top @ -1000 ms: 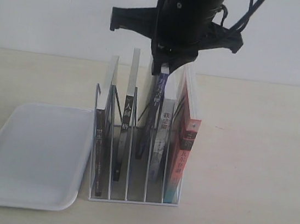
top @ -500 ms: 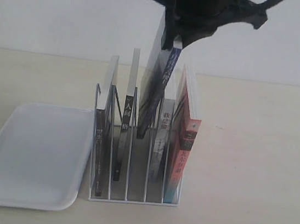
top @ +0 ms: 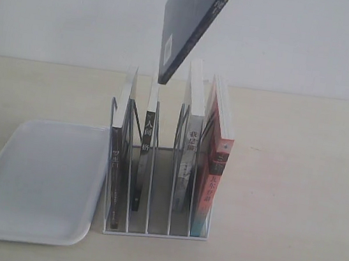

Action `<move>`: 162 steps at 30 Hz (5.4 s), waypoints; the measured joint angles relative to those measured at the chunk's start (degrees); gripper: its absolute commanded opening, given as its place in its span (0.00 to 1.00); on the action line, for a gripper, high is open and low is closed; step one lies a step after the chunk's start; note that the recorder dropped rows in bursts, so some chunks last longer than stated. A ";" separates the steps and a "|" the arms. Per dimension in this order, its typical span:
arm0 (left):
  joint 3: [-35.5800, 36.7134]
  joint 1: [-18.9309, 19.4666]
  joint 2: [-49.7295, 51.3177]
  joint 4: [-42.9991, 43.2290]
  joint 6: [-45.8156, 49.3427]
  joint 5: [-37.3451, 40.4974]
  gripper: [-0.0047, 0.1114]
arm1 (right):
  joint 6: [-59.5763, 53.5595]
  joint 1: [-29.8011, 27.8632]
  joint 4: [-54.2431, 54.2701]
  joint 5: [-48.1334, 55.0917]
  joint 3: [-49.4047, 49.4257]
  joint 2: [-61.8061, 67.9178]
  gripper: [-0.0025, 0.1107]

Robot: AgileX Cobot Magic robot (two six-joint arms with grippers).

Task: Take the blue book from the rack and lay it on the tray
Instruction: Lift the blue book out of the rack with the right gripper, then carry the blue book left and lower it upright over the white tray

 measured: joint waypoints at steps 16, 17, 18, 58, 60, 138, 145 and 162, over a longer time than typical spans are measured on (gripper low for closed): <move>0.00 0.00 0.00 0.00 0.00 0.00 0.08 | -4.61 9.22 -0.02 -13.01 0.00 -0.96 0.02; 0.00 0.00 0.00 0.00 0.00 0.00 0.08 | -5.48 10.26 -0.14 -13.01 0.00 -0.57 0.02; 0.00 0.00 0.00 0.00 0.00 0.00 0.08 | -6.11 11.02 -0.14 -13.01 0.00 -0.31 0.02; 0.00 0.00 0.00 0.00 0.00 0.00 0.08 | -47.06 18.61 8.47 -11.34 0.00 17.96 0.02; 0.00 0.00 0.00 0.00 0.00 0.00 0.08 | -49.41 19.76 5.54 -11.34 0.00 19.35 0.02; 0.00 0.00 0.00 0.00 0.00 0.00 0.08 | -49.95 22.59 -26.72 -25.86 0.00 35.57 0.02; 0.00 0.00 0.00 0.00 0.00 0.00 0.08 | -45.94 22.59 -31.41 -27.25 0.00 35.57 0.02; 0.00 0.00 0.00 0.00 0.00 0.00 0.08 | -43.36 22.59 -32.29 -28.10 0.00 37.80 0.02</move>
